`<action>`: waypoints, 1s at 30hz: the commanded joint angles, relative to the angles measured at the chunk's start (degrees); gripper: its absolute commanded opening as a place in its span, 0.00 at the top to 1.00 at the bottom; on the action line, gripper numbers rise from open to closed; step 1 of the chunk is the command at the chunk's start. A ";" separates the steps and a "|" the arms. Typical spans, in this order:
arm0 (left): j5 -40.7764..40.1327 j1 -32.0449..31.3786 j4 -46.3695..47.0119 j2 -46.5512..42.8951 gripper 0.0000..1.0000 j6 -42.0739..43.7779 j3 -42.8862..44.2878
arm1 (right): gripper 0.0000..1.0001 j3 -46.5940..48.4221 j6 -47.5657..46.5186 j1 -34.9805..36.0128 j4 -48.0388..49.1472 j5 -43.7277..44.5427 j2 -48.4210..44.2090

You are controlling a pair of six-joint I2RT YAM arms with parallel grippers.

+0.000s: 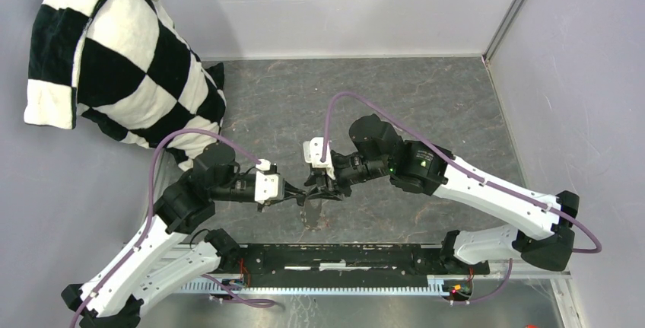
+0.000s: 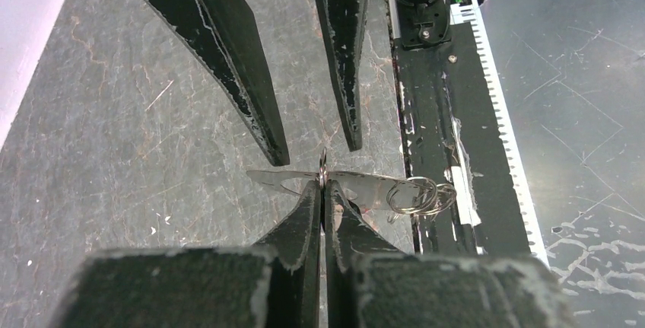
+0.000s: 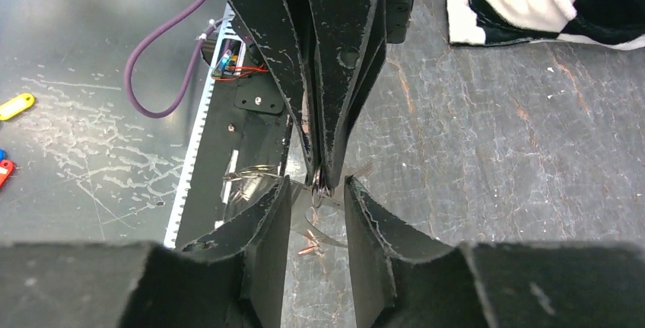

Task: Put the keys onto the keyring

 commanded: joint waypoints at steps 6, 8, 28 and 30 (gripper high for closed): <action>1.56 -0.03 -0.80 -0.09 0.98 4.41 3.05 | 0.67 1.62 -1.04 -0.02 1.44 0.50 0.07; 1.71 -0.03 -0.74 -0.05 0.98 4.48 3.16 | 0.67 1.62 -1.29 -0.03 1.35 0.33 0.48; 2.75 -0.03 -2.61 -0.40 0.98 6.44 3.52 | 1.00 1.13 -0.52 -0.01 4.37 1.94 2.12; 3.07 -0.03 -2.65 -0.25 0.92 5.95 3.48 | 1.00 -0.23 0.11 0.02 6.24 3.23 1.24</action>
